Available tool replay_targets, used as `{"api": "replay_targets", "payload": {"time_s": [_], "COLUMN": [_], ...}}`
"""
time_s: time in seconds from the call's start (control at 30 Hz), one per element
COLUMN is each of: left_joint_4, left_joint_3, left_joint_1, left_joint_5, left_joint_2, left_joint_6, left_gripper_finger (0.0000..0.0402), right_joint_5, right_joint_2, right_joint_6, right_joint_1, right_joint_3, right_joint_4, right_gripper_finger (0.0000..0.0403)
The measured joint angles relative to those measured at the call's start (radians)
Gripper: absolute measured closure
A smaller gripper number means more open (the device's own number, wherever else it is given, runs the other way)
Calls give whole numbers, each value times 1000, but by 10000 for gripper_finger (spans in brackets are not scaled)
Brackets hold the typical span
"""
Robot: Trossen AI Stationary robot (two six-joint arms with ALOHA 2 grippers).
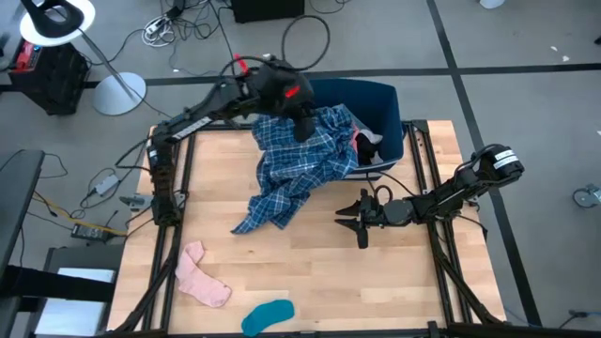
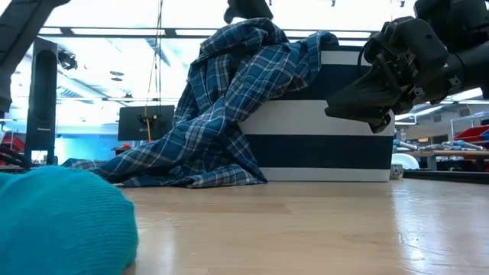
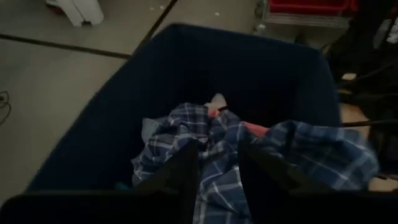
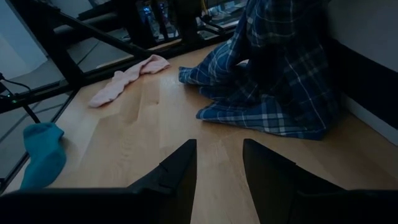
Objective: Sort clothes
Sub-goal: Put the blue and white shirt into the blue bin
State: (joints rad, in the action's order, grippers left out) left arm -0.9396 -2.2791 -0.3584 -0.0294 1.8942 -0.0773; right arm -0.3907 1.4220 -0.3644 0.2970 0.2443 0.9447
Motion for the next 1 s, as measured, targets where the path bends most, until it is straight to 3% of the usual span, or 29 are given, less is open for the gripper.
{"api": "replay_targets", "payload": {"time_s": [0.23,0.4,0.63,1.0], "left_joint_4": [-48,-15,184,408], "left_joint_3": [10,147,536,1159], "left_joint_1": [75,130,206,385], "left_joint_5": [-125,-176,-206,-359], "left_joint_2": [-81,-172,-412,-820], "left_joint_6": [-2,-1,57,249], "left_gripper_finger": [284,284,284,284], "right_joint_5": [0,0,1,1], "right_joint_2": [0,0,0,0], "right_joint_6": [-10,-12,-12,-12], "right_joint_1": [8,25,31,31], "right_joint_3": [0,0,0,0], "right_joint_4": [-2,-3,-4,-4], "right_gripper_finger": [270,270,270,270]}}
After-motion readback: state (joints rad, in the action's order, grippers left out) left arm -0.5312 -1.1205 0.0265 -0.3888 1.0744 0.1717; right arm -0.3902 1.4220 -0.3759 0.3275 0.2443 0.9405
